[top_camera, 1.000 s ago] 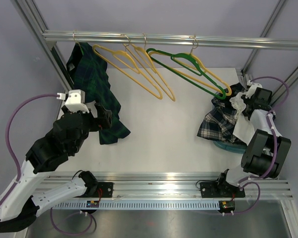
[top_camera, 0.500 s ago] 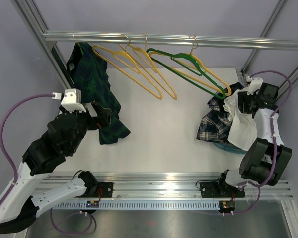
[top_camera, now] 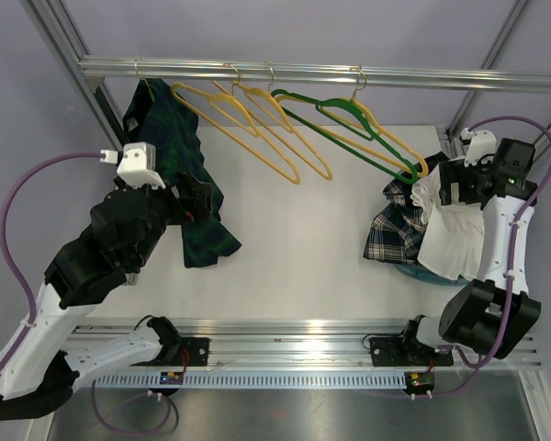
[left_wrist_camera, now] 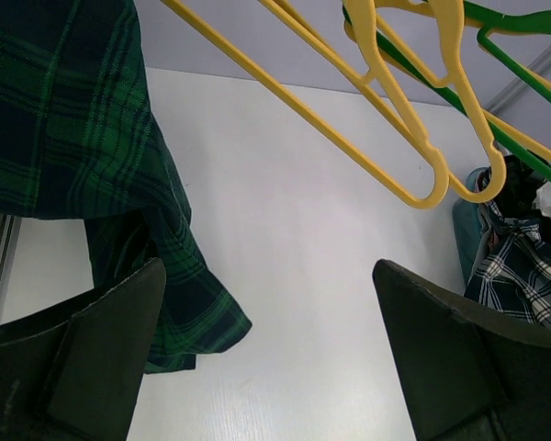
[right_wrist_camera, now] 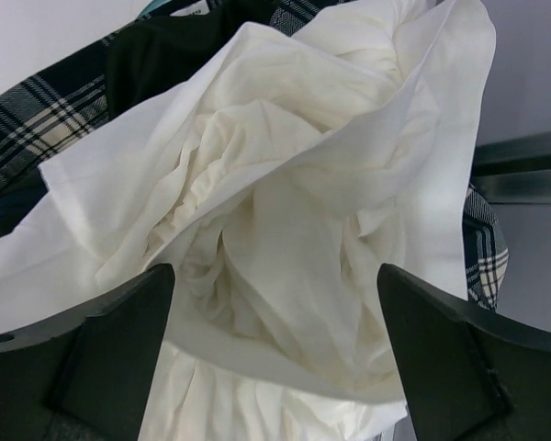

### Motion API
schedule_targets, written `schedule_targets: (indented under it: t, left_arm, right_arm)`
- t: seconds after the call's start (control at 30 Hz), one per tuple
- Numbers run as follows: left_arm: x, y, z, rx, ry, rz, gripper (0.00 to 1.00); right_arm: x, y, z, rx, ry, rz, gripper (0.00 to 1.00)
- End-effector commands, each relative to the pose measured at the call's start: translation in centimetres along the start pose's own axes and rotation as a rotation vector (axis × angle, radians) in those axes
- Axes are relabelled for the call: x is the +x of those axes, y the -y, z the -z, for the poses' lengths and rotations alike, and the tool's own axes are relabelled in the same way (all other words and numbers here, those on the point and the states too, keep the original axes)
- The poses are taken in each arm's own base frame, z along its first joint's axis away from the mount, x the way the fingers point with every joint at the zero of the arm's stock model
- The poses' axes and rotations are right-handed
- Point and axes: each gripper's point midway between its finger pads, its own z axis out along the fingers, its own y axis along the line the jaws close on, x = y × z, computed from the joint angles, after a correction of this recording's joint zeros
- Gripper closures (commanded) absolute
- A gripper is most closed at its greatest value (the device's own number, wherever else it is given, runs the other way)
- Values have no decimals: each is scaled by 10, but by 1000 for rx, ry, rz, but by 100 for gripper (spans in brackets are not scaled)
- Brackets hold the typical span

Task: Remove the skirt from the hanger
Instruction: Place the skirt into the basket, then grab a hanger with the skirt on it with the left arm

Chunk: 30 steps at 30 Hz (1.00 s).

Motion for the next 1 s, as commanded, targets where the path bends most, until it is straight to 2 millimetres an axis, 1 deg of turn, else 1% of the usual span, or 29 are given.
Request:
schedule_targets:
  t: [0.0, 0.03, 0.07, 0.1, 0.13, 0.17, 0.2, 0.23, 0.27, 0.3, 0.33, 0.37, 0.4, 0.43, 0.47, 0.5, 0.53, 0.57, 0.6, 0.63, 0.67, 0.73, 0.77, 0.8, 0.83, 0.9, 0.93, 0.97]
  left_arm:
    - [-21, 7, 0, 5, 37, 16, 1]
    - [-21, 3, -1, -23, 33, 24, 1]
    - [-29, 1, 1, -41, 45, 41, 1]
    - [-30, -1, -2, -62, 41, 46, 1]
    - [-26, -4, -7, -92, 17, 45, 1]
    - [-33, -10, -10, -126, 24, 64, 1]
    - [-34, -13, -12, -146, 19, 72, 1]
    - [-28, -13, -22, -164, -18, 69, 1]
    - [-31, -24, -28, -209, -15, 85, 1]
    - [-39, -26, -29, -220, -6, 97, 1]
    - [-38, -27, -39, -233, -22, 98, 1]
    - [-43, -37, -43, -271, -13, 106, 1]
    - [-44, -41, -48, -290, -22, 107, 1]
    - [-55, -40, -48, -279, -6, 122, 1]
    - [-56, -49, -58, -314, -17, 123, 1]
    - [-58, -50, -62, -315, -20, 126, 1]
    - [-69, -55, -62, -328, 3, 136, 1]
    - [-68, -57, -71, -338, -11, 132, 1]
    - [-72, -58, -74, -340, -7, 134, 1]
    - [-82, -63, -74, -353, 12, 144, 1]
    - [-84, -65, -80, -364, 9, 143, 1]
    - [-90, -74, -83, -397, 9, 160, 1]
    - [-104, -81, -80, -415, 42, 175, 1]
    - [-102, -84, -87, -422, 22, 176, 1]
    - [-106, -92, -88, -437, 30, 192, 1]
    - [-106, -92, -99, -412, 16, 204, 1]
    - [-106, -97, -103, -417, 15, 210, 2]
    - [-106, -98, -106, -410, 10, 210, 2]
  right_arm:
    - [-21, -6, 35, -28, 56, 11, 1]
    - [-25, -7, 41, -26, 70, 10, 0]
    - [-27, -8, 47, -29, 73, 4, 1]
    - [-35, -7, 54, -24, 94, 7, 1]
    - [-38, -9, 59, -30, 102, 5, 0]
    - [-43, -10, 67, -34, 108, -1, 0]
    - [-45, -11, 70, -36, 109, -2, 0]
    - [-46, -13, 72, -51, 111, -1, 1]
    - [-45, -16, 74, -67, 103, -1, 1]
    - [-49, -17, 77, -70, 111, -1, 1]
    - [-50, -19, 79, -83, 113, -3, 0]
    - [-49, -23, 81, -98, 111, -5, 0]
    - [-51, -25, 85, -103, 117, -5, 0]
    - [-52, -27, 87, -112, 124, -6, 0]
    - [-52, -29, 89, -116, 127, -6, 1]
    - [-53, -31, 94, -121, 140, 4, 1]
    - [-54, -31, 95, -119, 143, 9, 1]
    - [-54, -31, 97, -115, 150, 25, 0]
    - [-55, -33, 102, -119, 164, 38, 0]
    - [-56, -34, 104, -122, 169, 49, 0]
    - [-56, -35, 106, -123, 174, 55, 1]
    - [-58, -40, 111, -143, 183, 64, 0]
    - [-58, -41, 113, -150, 178, 54, 1]
    - [-59, -43, 113, -166, 176, 50, 0]
    - [-60, -44, 114, -172, 179, 49, 1]
    - [-63, -45, 115, -173, 189, 29, 1]
    - [-64, -46, 117, -174, 193, 25, 1]
    - [-66, -46, 117, -178, 197, 18, 0]
